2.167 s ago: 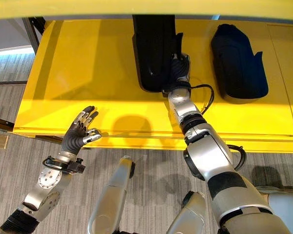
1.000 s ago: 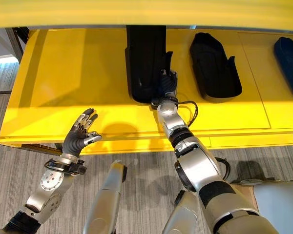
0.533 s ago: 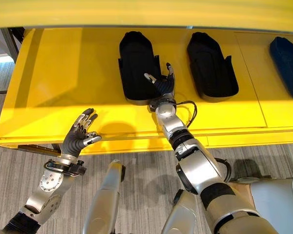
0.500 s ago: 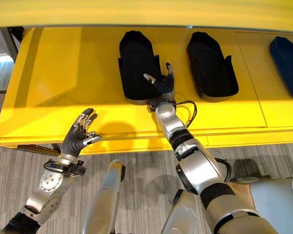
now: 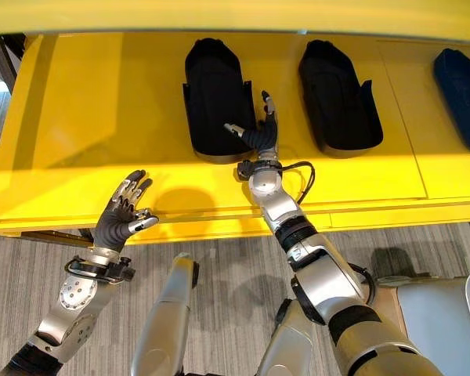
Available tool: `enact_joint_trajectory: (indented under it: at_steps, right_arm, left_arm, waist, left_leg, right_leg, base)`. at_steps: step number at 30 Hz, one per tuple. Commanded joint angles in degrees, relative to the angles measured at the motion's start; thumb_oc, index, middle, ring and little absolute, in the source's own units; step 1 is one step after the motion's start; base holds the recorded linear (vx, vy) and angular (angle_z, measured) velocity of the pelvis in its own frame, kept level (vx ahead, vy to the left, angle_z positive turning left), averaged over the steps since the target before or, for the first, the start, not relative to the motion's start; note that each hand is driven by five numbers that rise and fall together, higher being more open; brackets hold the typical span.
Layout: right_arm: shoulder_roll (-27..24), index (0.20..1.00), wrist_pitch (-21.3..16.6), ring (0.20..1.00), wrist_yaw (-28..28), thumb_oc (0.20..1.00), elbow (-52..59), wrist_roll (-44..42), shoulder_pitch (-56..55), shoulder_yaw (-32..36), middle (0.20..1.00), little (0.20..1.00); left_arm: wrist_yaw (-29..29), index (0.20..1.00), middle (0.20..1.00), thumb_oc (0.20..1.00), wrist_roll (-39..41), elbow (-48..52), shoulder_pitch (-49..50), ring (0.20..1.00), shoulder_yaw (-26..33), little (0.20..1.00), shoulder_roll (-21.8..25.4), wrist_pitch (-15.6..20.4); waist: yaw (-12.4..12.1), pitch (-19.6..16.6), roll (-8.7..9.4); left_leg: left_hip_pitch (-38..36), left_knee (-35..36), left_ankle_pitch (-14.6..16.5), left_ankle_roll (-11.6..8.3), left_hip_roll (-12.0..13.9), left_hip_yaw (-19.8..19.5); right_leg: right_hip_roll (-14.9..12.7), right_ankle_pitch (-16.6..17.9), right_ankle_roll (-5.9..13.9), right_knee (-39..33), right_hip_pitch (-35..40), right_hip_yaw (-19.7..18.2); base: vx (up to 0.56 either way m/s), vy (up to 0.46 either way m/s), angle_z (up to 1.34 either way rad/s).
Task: Move parts from the plastic box to the shelf.
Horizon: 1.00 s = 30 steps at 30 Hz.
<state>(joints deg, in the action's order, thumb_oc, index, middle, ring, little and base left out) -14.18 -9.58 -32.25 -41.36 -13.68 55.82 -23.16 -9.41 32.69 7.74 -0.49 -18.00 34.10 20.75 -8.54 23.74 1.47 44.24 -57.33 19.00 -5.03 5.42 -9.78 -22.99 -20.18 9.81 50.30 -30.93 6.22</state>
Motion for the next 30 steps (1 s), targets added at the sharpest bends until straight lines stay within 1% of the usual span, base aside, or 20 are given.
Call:
enact_joint_trajectory:
  at_steps: [1,4,12,16,17,20,23,24,25,26,27,28,29,30]
  right_arm:
    - [-2.64,1.0,-2.26,1.0,-3.01,1.0,3.95,5.37,1.95,4.29,1.0,1.0]
    - [-4.53,1.0,-1.87,1.0,-3.72,1.0,9.64,8.53,1.62,5.3,1.0,1.0]
    - [-7.72,1.0,-0.78,1.0,-6.2,1.0,22.94,18.42,-1.35,9.19,1.0,1.0]
    - [-8.07,1.0,-1.62,1.0,-5.85,1.0,31.58,22.15,-5.65,11.5,1.0,1.0]
    - [-7.32,1.0,-2.79,1.0,-4.92,1.0,35.88,21.82,-9.11,12.37,1.0,1.0]
    - [-5.8,1.0,-5.03,1.0,-2.82,1.0,41.16,19.79,-15.66,13.07,1.0,1.0]
    - [-4.27,1.0,-9.82,1.0,2.13,1.0,48.54,13.69,-26.74,13.26,1.0,1.0]
    - [-4.54,1.0,-10.53,1.0,3.81,1.0,50.13,12.28,-29.19,13.08,1.0,1.0]
    - [-4.56,1.0,-10.47,1.0,3.9,1.0,50.3,12.21,-29.38,13.12,1.0,1.0]
    - [-6.84,1.0,-12.82,1.0,7.23,1.0,53.29,9.31,-36.55,14.09,1.0,1.0]
    - [-6.88,1.0,-12.78,1.0,7.31,1.0,53.4,9.25,-36.7,14.15,1.0,1.0]
    - [-7.49,1.0,-13.45,1.0,8.82,1.0,54.26,7.85,-38.56,14.28,1.0,1.0]
    - [-10.03,1.0,-14.4,1.0,11.74,1.0,55.57,6.2,-43.7,15.62,1.0,1.0]
    - [-10.03,1.0,-14.4,1.0,11.74,1.0,55.57,6.2,-43.7,15.62,1.0,1.0]
  left_arm:
    - [-1.63,1.0,1.0,1.0,-0.58,-4.34,-0.09,1.0,0.48,1.0,-0.96,-1.29]
    - [-1.47,1.0,1.0,1.0,-0.69,-4.7,0.15,1.0,0.9,1.0,-1.25,-1.18]
    - [-1.43,1.0,1.0,1.0,-1.84,-4.86,0.19,1.0,2.05,1.0,-1.92,-1.29]
    - [-1.52,1.0,1.0,1.0,-2.97,-4.44,0.6,1.0,3.22,1.0,-2.41,-1.38]
    - [-1.63,1.0,1.0,1.0,-3.37,-4.31,0.9,1.0,3.59,1.0,-2.75,-1.47]
    - [-1.8,1.0,1.0,1.0,-4.21,-4.54,1.36,1.0,4.19,1.0,-3.14,-1.6]
    - [-1.35,1.0,1.0,1.0,-4.77,-4.52,2.38,1.0,5.22,1.0,-3.67,-1.57]
    - [-1.02,1.0,1.0,1.0,-4.69,-4.57,2.67,1.0,5.39,1.0,-3.65,-1.51]
    - [-1.01,1.0,1.0,1.0,-4.68,-4.55,2.75,1.0,5.35,1.0,-3.66,-1.5]
    - [0.04,1.0,1.0,1.0,-4.71,-4.56,3.39,1.0,6.27,1.0,-3.4,-0.78]
    - [0.05,1.0,1.0,1.0,-4.7,-4.55,3.44,1.0,6.22,1.0,-3.41,-0.77]
    - [0.48,1.0,1.0,1.0,-4.55,-4.55,3.62,1.0,6.39,1.0,-3.29,-0.61]
    - [2.08,1.0,1.0,1.0,-4.42,-4.61,4.33,1.0,7.24,1.0,-3.02,-0.1]
    - [2.08,1.0,1.0,1.0,-4.42,-4.61,4.33,1.0,7.24,1.0,-3.02,-0.1]
  waist:
    - [0.07,-0.15,0.04]
    - [0.3,-0.16,0.13]
    - [1.12,-0.56,0.19]
    - [1.82,-0.63,0.14]
    - [2.21,-0.66,0.27]
    - [2.94,-0.74,0.41]
    - [4.09,-0.79,0.38]
    - [4.45,-0.89,0.34]
    - [4.43,-0.88,0.33]
    - [5.44,-1.27,0.29]
    - [5.39,-1.19,0.23]
    - [5.7,-1.32,0.28]
    - [6.65,-1.96,0.2]
    - [6.65,-1.96,0.2]
  left_leg:
    - [0.62,1.45,-2.53,1.36,0.52,0.0]
    - [0.43,1.15,-2.24,1.36,0.62,0.16]
    - [0.41,0.94,-1.97,1.3,0.74,0.31]
    - [0.4,0.86,-1.97,1.22,1.02,0.42]
    - [0.17,1.13,-2.05,1.16,1.17,0.55]
    - [-0.46,1.75,-2.28,1.01,1.53,0.94]
    - [-2.68,3.57,-2.96,0.68,2.29,0.86]
    - [-3.66,4.55,-3.23,0.59,2.55,0.99]
    - [-3.86,4.71,-3.29,0.59,2.56,1.01]
    - [-7.36,8.6,-4.74,0.1,3.55,0.81]
    - [-7.63,8.81,-4.82,0.1,3.59,0.82]
    - [-8.74,10.24,-5.41,-0.08,4.09,0.72]
    - [-12.12,14.33,-7.09,-0.67,5.43,0.71]
    - [-12.12,14.33,-7.09,-0.67,5.43,0.71]
  right_leg:
    - [2.18,2.01,-5.29,4.78,-5.14,-0.9]
    - [2.17,1.62,-5.24,5.18,-5.19,-1.13]
    - [2.37,1.01,-5.36,5.67,-5.59,-1.61]
    - [2.34,0.76,-5.4,6.01,-6.01,-1.94]
    - [2.39,0.79,-5.42,6.01,-6.04,-2.06]
    - [2.38,0.81,-5.4,5.81,-5.79,-2.09]
    - [2.63,1.25,-5.32,4.63,-4.29,-2.28]
    - [2.76,1.44,-5.23,4.1,-3.73,-2.19]
    - [2.77,1.49,-5.24,3.97,-3.54,-2.16]
    - [3.37,2.75,-4.89,0.93,-0.72,-1.72]
    - [3.41,2.84,-4.91,0.72,-0.45,-1.66]
    - [3.69,3.22,-4.81,-0.31,0.57,-1.38]
    - [4.42,4.36,-4.46,-3.24,3.23,-0.55]
    - [4.42,4.36,-4.46,-3.24,3.23,-0.55]
  base:
    - [0.02,-0.014,-0.04]
    - [0.0,0.0,0.0]
    - [0.0,-0.003,-0.01]
    - [0.0,0.0,0.0]
    - [0.0,-0.017,-0.04]
    - [0.0,-0.017,-0.07]
    - [0.02,-0.047,-0.14]
    - [0.01,-0.021,-0.15]
    - [0.04,-0.052,-0.17]
    - [0.03,-0.048,-0.13]
    - [0.04,-0.081,-0.12]
    - [0.05,-0.094,-0.15]
    - [0.05,-0.093,-0.18]
    - [0.15,-0.151,-0.21]
